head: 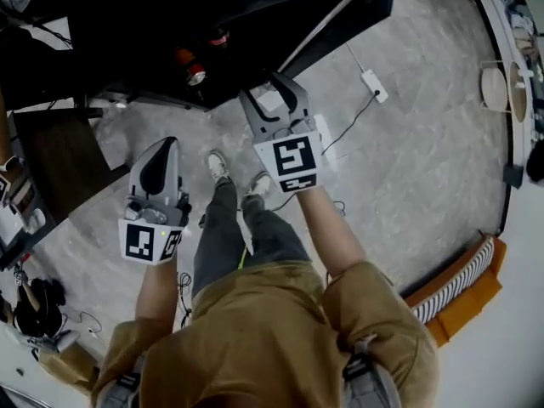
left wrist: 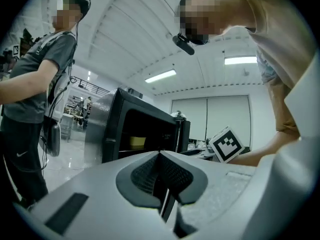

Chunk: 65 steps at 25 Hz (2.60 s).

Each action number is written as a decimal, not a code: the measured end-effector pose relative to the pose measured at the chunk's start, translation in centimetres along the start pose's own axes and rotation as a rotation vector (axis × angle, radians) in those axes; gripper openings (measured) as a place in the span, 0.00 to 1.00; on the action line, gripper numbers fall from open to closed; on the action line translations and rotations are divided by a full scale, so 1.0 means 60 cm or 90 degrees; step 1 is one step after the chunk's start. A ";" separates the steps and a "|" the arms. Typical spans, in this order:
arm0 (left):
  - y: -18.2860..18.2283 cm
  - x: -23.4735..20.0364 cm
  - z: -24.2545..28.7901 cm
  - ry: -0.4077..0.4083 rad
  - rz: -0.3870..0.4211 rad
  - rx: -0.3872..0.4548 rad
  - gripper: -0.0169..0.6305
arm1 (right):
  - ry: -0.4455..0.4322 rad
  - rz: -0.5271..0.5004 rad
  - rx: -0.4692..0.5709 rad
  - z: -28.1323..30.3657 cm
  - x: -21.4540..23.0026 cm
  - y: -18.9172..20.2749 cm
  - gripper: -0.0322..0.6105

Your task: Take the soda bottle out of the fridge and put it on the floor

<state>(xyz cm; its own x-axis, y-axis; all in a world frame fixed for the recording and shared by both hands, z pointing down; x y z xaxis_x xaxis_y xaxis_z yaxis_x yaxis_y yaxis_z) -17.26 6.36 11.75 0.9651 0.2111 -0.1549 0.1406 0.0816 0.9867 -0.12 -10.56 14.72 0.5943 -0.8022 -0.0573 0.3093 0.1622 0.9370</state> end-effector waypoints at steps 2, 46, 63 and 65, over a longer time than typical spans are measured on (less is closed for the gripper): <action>0.019 -0.008 0.013 -0.001 -0.008 0.001 0.03 | -0.007 -0.005 0.005 0.027 0.001 0.011 0.32; 0.239 -0.122 0.170 -0.055 -0.010 -0.019 0.03 | -0.021 -0.023 0.003 0.373 0.035 0.164 0.51; 0.256 -0.124 0.168 -0.049 -0.035 -0.030 0.03 | -0.035 -0.019 0.001 0.442 0.032 0.162 0.52; 0.257 -0.130 0.168 -0.049 -0.035 -0.031 0.03 | -0.030 -0.011 0.001 0.447 0.032 0.166 0.52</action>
<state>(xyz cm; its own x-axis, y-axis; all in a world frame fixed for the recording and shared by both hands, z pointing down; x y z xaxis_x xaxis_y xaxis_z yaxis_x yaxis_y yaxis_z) -20.36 -3.85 28.67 0.9706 0.1292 -0.2030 0.1850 0.1386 0.9729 -15.80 -25.90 33.16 0.5540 -0.8306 -0.0567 0.3179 0.1482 0.9365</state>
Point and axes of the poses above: the fingertips, and each gripper's own axes: z forward along the fingers, x to its right, y out of its underside, the point moved 9 cm from there along -z, backward along the fingers, and after that the axes turned 1 degree about y, right-handed, at the moved point
